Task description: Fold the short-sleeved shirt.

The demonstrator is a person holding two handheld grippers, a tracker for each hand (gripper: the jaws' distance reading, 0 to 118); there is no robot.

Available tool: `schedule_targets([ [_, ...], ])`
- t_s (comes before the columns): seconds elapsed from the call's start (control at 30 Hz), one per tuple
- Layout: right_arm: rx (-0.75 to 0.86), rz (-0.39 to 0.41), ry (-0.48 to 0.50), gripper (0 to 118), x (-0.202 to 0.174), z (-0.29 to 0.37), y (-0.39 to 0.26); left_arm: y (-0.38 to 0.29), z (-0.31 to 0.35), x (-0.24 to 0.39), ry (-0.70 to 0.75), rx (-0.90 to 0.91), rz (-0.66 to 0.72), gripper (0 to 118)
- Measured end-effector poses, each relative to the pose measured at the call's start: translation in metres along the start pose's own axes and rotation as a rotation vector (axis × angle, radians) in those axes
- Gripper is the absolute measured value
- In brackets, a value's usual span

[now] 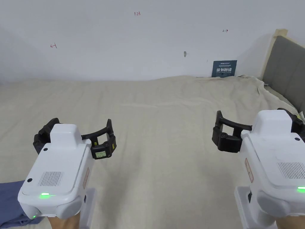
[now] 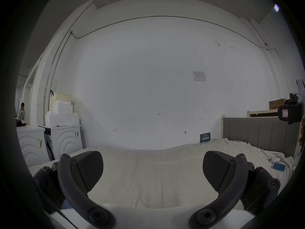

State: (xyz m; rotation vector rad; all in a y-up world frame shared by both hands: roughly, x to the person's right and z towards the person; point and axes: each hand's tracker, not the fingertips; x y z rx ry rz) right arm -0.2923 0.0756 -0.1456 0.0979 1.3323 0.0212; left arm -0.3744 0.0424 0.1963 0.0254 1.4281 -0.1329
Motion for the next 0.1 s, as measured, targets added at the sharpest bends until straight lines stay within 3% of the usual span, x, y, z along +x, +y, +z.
schedule_targets([
  [0.1,-0.001,0.0,-0.001,118,0.0004,0.0001,-0.0002,-0.0003,0.0005,0.0009,0.002,0.0,-0.009,118],
])
